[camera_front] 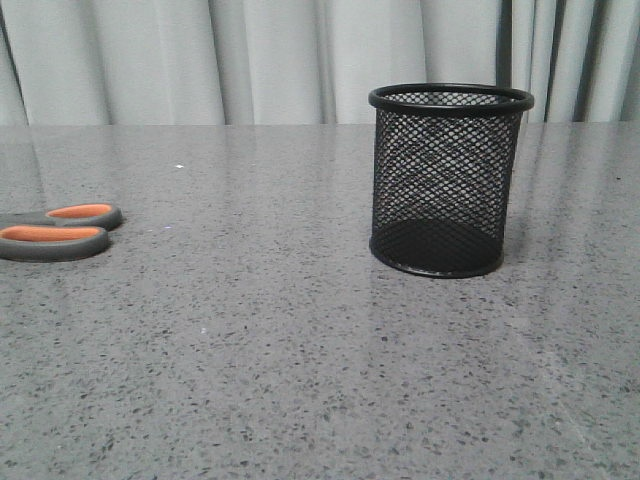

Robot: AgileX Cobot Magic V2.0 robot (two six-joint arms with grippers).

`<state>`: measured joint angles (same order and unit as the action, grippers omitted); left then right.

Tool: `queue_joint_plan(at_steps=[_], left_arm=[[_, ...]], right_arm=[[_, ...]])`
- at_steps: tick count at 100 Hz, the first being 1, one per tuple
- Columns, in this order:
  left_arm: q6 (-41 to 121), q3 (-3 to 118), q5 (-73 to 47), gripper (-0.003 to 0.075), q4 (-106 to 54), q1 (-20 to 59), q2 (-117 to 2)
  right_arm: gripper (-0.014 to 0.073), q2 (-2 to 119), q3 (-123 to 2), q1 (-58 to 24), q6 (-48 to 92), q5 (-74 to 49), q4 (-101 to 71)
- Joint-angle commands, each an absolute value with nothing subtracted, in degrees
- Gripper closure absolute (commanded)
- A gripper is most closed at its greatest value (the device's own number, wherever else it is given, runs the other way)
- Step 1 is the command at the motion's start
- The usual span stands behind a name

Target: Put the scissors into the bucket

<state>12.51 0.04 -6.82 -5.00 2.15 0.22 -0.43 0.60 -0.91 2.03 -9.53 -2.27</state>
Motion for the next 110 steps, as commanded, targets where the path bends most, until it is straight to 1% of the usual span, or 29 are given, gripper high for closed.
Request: queue_joint_plan(at_steps=[1,40,58,77,101,110], left_arm=[[11.9,-1.4,-2.6,0.0741,-5.3,1.9,1.6],[11.9,-1.4,-2.6,0.0741,-16.2,1.9,1.6],[11.9,-1.4,-2.2,0.0741,-19.2,1.9,1.6],[11.9,-1.4,-0.9,0.0741,-22.5,1.9,1.6],[11.9,-1.4,0.0,0.0741,-35.6,1.9,1.6],[11.9,-1.3,0.5,0.0741,-42.7,1.9,1.6]], right_arm=[[0.0643,-1.9,1.6,-0.7,2.2,-4.8,-2.0],[0.0643,-1.9,1.6,-0.7,2.2,-4.5,-3.0],[0.0643,-1.9,1.6,-0.7,2.2,-3.7,-10.2],[0.0643,-1.9,1.6,-0.7,2.2,-3.4,-12.1],[0.0643,-1.9,1.6,-0.7,2.2,-1.3,-18.4],[0.0643,-1.9,1.5,-0.7,2.2,1.2,-25.8]])
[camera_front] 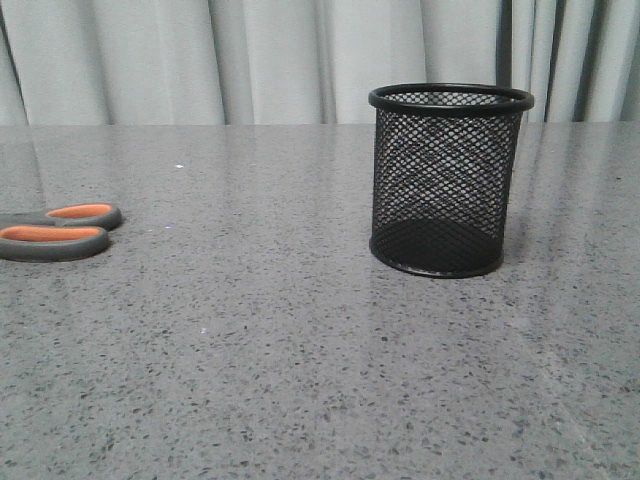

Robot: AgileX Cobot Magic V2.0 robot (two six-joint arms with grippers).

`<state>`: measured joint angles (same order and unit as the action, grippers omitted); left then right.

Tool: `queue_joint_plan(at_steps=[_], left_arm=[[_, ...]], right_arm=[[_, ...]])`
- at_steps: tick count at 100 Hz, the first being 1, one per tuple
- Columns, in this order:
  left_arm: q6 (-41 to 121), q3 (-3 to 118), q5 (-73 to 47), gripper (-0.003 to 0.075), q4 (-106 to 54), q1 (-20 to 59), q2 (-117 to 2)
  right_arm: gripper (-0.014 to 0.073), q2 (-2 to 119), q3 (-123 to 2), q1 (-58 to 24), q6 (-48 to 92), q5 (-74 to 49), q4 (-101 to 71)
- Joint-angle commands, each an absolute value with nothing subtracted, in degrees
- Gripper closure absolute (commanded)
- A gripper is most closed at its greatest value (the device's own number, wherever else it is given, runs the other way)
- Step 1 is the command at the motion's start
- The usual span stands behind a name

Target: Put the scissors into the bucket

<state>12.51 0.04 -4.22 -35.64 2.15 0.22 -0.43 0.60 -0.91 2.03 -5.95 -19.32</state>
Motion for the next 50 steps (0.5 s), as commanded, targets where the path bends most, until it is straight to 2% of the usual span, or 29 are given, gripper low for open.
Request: queue_joint_plan(at_steps=[1,12,23,50], left_arm=[[11.9,-1.3,0.5,0.0741,-44.1,1.9,1.6],[11.9,-0.7,0.5,0.0741,-52.6,1.9,1.6],[11.9,0.8,0.0,0.0741,-53.3,1.9,1.6],[12.1,15.4,-11.1,0.0741,-40.3,1.9,-2.2]], right_arm=[[0.0643,-1.9,1.5,-0.7,2.2,1.4,-26.5],[0.0643,-1.9,1.5,-0.7,2.2,4.4,-36.0],[0.0643,-1.9,0.2,-0.7,2.2,4.9,-39.6],[0.0638,3.9,-12.5,-0.7,2.7,-10.4,-32.9]])
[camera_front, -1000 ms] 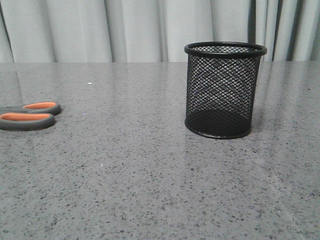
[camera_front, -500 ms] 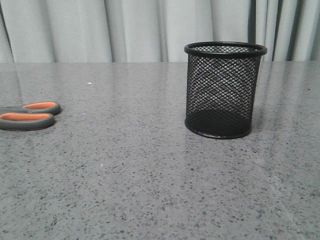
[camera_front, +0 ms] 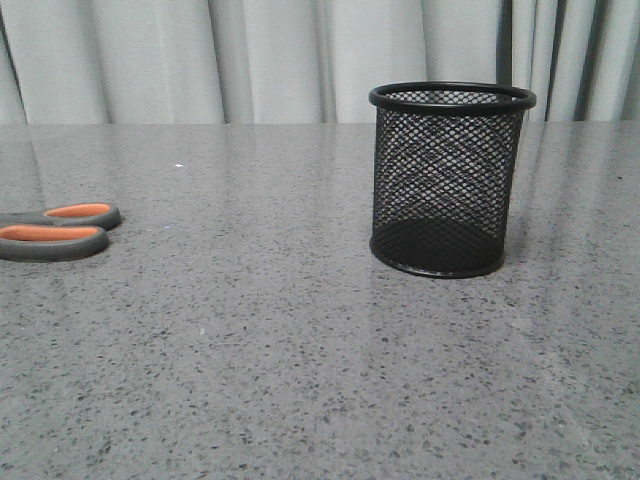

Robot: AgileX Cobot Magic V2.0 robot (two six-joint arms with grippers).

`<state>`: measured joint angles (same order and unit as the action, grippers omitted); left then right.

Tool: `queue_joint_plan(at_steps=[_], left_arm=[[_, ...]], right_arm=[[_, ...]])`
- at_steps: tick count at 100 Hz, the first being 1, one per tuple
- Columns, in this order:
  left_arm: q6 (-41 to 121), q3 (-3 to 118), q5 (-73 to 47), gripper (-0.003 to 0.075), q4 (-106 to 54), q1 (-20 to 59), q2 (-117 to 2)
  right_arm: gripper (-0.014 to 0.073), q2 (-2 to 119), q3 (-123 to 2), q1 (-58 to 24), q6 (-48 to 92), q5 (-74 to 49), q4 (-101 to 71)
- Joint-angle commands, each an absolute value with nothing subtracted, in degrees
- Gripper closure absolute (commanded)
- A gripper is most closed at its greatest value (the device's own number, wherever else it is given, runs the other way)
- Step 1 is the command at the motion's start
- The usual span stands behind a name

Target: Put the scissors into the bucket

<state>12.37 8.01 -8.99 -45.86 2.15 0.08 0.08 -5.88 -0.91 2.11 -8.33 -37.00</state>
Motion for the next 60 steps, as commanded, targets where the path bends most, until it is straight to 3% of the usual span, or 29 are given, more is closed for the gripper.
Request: queue_joint_plan(at_steps=[1,25,60], left_arm=[[12.1,15.4,-12.1,0.0741,-40.3,1.9,-2.5],[12.1,36.3,-33.0,0.0741,-22.5,1.9,-18.8],[18.5,49.1,-48.3,0.0741,-22.0,1.9,-35.8]], right_arm=[[0.0638,4.3,-12.9,-0.7,2.7,-10.9,-32.1],[0.0638,23.2,-31.4,-0.7,2.7,-31.8,-23.9],[0.061,39.4,-44.9,-0.7,8.1,-44.6,-22.0]])
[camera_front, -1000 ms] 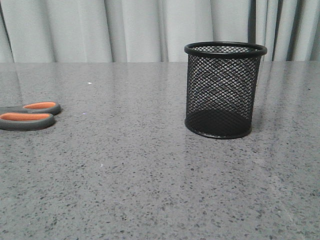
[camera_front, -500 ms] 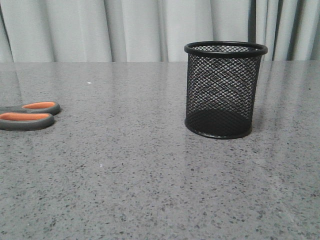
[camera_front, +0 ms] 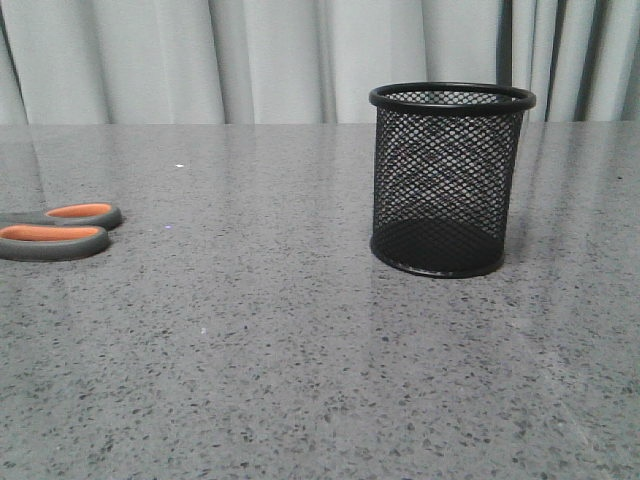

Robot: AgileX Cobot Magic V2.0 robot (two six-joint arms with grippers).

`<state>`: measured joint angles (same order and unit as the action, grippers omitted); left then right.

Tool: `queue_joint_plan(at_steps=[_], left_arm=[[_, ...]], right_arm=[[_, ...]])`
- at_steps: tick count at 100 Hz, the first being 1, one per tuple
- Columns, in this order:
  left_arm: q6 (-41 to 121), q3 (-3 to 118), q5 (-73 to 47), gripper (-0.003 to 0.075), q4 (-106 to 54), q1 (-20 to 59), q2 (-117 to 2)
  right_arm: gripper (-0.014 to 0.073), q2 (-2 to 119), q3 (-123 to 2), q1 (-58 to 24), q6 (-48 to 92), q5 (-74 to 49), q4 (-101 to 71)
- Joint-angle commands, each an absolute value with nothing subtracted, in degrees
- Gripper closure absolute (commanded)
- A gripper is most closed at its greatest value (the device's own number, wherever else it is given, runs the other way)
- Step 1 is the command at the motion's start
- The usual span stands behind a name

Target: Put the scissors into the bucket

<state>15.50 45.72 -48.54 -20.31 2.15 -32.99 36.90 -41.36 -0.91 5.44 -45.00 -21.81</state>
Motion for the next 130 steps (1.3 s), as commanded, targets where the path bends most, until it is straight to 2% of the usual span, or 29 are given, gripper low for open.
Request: queue_joint_plan(at_steps=[1,7,14,22,29,38,43,78,105,130], left_arm=[[18.6,49.3,-48.5,0.0741,-22.2,1.9,-36.2],[20.2,49.9,-49.7,0.0737,-23.2,1.9,-37.3],[21.3,50.2,-50.2,0.0703,-23.9,1.9,-38.9],[21.6,50.2,-50.3,0.0609,-24.0,1.9,-40.1],[23.1,50.2,-50.6,0.0496,-24.1,1.9,-41.0],[26.0,50.2,-50.9,0.0357,-24.6,1.9,-42.5],[29.5,50.2,-51.8,0.0335,-26.0,1.9,-43.6],[46.4,58.1,-59.6,0.0335,-24.3,1.9,-60.2],[75.4,66.7,-66.7,0.0335,-22.5,2.9,-75.0],[81.7,73.0,-68.4,0.0335,-12.4,7.0,-83.9]], right_arm=[[0.0598,39.7,-44.9,-0.7,8.2,-44.6,-22.0],[0.0522,40.9,-45.6,-0.7,8.2,-45.1,-22.1],[0.0375,41.9,-46.1,-0.7,8.2,-45.1,-22.1],[0.0179,42.1,-46.6,-0.7,8.2,-45.1,-22.1],[0.0096,42.1,-46.6,-0.7,8.2,-45.2,-22.1],[0.0095,42.1,-46.6,-0.7,8.2,-45.2,-22.1],[0.0095,42.1,-46.6,-0.7,8.2,-45.2,-22.1],[0.0095,42.1,-46.6,-0.7,8.2,-45.2,-22.1],[0.0095,42.1,-46.6,-0.7,8.5,-45.3,-22.1],[0.0095,42.1,-46.6,-2.4,8.7,-45.3,-22.1]])
